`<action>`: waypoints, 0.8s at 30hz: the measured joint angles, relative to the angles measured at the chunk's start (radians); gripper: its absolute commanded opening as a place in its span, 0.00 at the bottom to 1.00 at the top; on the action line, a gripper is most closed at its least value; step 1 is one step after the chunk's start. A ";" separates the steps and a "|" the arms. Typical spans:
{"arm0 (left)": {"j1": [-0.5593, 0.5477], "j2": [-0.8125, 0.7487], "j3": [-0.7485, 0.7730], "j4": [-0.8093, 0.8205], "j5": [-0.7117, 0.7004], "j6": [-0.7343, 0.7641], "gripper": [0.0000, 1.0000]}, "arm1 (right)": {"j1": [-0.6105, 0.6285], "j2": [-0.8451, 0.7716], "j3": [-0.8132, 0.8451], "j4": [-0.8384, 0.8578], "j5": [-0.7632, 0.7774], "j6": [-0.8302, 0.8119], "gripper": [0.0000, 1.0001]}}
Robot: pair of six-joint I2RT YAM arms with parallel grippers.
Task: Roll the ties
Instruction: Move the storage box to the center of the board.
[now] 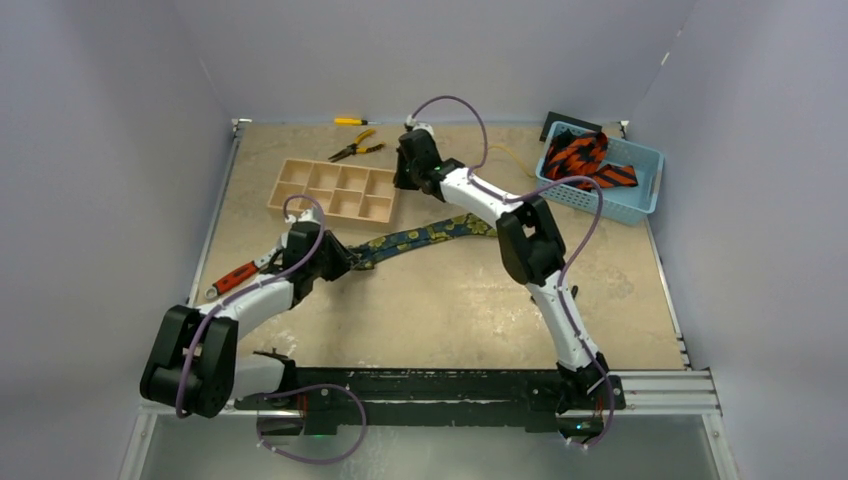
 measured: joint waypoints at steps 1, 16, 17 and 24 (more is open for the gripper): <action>-0.002 0.009 0.007 0.000 0.008 0.006 0.00 | -0.013 -0.023 -0.037 0.007 0.007 -0.010 0.17; -0.056 0.145 0.060 0.056 0.150 0.051 0.00 | -0.121 -0.281 -0.413 0.040 0.163 -0.162 0.37; -0.066 0.156 0.069 0.061 0.153 0.051 0.00 | -0.129 -0.292 -0.428 0.040 0.168 -0.166 0.43; -0.095 0.184 0.092 0.076 0.169 0.051 0.00 | -0.158 -0.412 -0.536 0.030 0.195 -0.143 0.60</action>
